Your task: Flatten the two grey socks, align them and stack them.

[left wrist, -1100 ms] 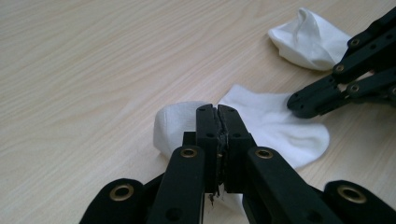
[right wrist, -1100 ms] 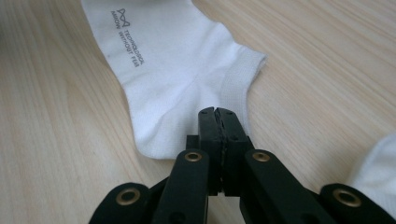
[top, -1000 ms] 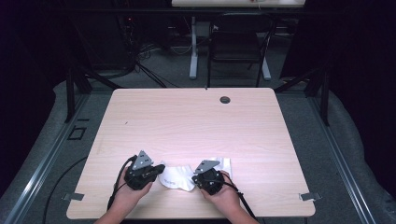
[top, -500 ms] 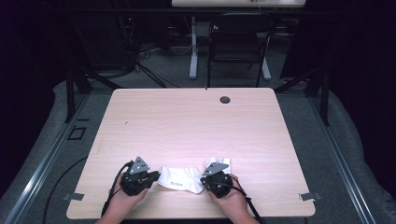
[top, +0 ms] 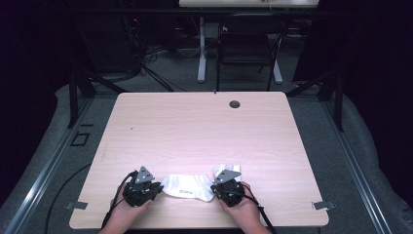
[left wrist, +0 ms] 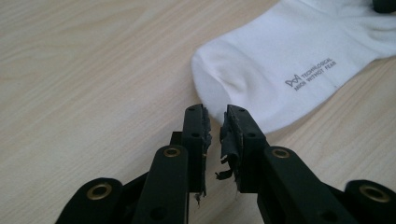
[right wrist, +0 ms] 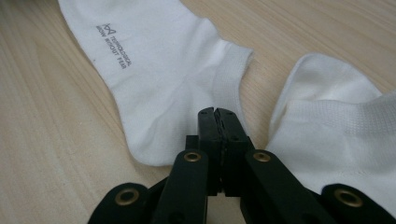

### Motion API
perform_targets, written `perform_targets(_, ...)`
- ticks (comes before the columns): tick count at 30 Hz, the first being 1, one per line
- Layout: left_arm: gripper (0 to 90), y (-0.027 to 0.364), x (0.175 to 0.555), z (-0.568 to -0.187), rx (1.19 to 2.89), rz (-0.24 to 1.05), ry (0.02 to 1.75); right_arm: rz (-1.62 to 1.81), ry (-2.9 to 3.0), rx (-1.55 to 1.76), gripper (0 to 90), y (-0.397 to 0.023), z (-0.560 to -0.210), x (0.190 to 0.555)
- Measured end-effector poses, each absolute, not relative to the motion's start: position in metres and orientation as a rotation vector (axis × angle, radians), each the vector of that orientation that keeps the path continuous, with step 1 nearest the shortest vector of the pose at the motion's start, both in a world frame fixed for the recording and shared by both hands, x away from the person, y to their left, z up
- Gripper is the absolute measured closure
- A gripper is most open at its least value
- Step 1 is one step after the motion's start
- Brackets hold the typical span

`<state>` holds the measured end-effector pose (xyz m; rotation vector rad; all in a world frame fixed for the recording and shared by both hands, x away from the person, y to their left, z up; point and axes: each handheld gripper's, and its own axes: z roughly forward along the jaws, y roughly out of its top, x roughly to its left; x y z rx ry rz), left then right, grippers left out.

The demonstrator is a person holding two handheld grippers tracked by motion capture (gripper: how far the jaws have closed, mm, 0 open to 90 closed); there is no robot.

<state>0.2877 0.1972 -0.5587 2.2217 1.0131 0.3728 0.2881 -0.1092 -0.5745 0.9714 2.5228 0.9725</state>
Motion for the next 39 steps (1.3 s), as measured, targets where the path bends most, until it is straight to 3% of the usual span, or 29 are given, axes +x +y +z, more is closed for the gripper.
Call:
perform_targets(12, 76.0, 0.198, 0.295, -0.552, 2.145, 0.398, 0.986, 0.988, 2.52, 0.955, 85.0, -0.11, -0.572, 0.29)
perform_targets(19, 66.3, 0.2, 0.297, -0.552, 2.126, 0.434, 0.99, 1.059, 2.431, 0.951, 78.2, -0.121, -0.558, 0.288)
perform_targets(32, 61.5, 0.207, 0.3, -0.551, 2.092, 0.457, 1.026, 0.993, 2.31, 1.16, 80.6, -0.164, -0.55, 0.3)
perform_targets(39, 58.5, 0.208, 0.301, -0.549, 2.071, 0.462, 1.028, 1.006, 2.308, 1.193, 80.1, -0.167, -0.556, 0.305)
